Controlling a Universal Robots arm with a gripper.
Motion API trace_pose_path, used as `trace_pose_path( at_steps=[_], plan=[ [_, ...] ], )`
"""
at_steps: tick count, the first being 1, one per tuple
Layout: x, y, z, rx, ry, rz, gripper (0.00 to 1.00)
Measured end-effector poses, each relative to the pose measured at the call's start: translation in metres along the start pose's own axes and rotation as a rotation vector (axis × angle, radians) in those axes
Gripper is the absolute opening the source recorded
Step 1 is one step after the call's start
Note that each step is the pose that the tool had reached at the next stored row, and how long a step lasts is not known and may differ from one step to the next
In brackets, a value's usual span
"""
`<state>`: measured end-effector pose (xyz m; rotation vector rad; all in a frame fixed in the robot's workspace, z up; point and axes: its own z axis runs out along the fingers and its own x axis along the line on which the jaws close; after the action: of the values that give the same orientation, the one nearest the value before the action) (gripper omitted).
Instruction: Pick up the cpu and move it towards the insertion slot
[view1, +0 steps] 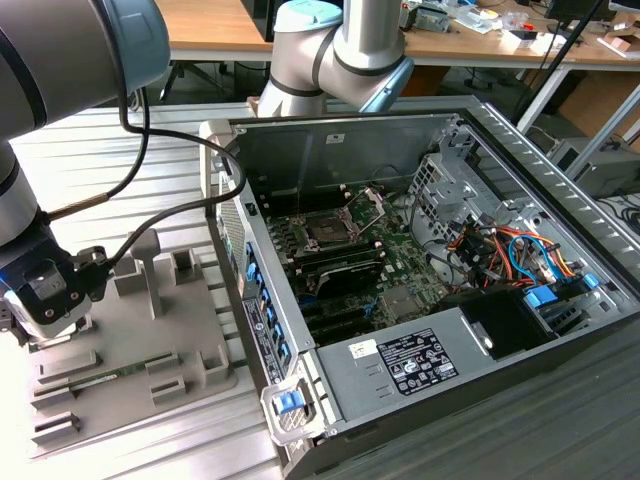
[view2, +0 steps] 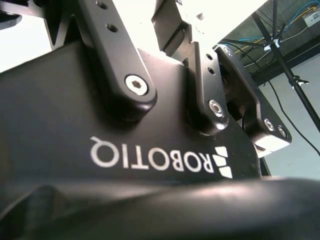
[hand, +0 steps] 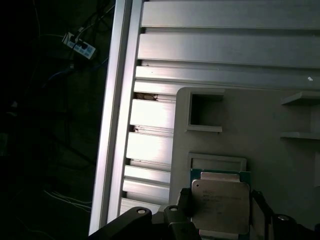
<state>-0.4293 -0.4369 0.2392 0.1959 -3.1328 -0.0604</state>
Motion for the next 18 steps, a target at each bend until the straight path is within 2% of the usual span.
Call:
trace_pose_path(
  at_steps=[18],
  plan=[
    [0.0000,0.0001,-0.0032,-0.0022,-0.0002,0.000,0.55]
  ],
)
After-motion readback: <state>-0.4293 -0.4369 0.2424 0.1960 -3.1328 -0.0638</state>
